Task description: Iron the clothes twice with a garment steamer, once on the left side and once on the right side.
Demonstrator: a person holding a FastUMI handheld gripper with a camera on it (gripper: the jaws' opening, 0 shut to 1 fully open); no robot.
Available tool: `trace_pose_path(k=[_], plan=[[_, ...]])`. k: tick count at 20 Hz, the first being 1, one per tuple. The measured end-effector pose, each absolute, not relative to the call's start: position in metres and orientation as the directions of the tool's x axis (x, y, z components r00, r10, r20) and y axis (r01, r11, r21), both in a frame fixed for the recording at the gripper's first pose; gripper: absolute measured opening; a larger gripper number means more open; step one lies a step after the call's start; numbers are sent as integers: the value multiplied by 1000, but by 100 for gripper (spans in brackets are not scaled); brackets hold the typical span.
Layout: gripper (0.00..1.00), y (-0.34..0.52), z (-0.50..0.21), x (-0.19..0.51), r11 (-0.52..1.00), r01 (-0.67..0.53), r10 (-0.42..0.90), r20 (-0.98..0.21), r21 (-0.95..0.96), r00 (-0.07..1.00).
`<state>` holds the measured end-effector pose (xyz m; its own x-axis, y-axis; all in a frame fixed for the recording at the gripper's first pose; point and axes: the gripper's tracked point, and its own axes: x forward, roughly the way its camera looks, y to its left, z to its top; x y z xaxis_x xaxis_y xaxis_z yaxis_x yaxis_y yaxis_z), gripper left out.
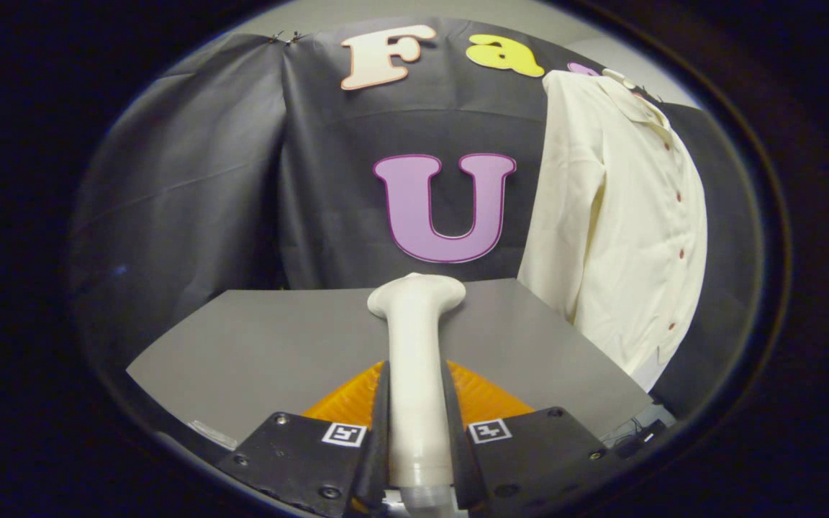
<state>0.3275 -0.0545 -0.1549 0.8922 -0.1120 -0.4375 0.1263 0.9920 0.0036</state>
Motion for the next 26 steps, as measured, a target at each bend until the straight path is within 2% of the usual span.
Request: trace_pose_path(k=[9, 15, 26], plan=[[33, -53, -132, 320, 990, 115, -78, -354, 86, 932], [32, -63, -88, 292, 991, 58, -28, -229, 121, 973], [32, -175, -16, 234, 987, 66, -61, -38, 146, 997]])
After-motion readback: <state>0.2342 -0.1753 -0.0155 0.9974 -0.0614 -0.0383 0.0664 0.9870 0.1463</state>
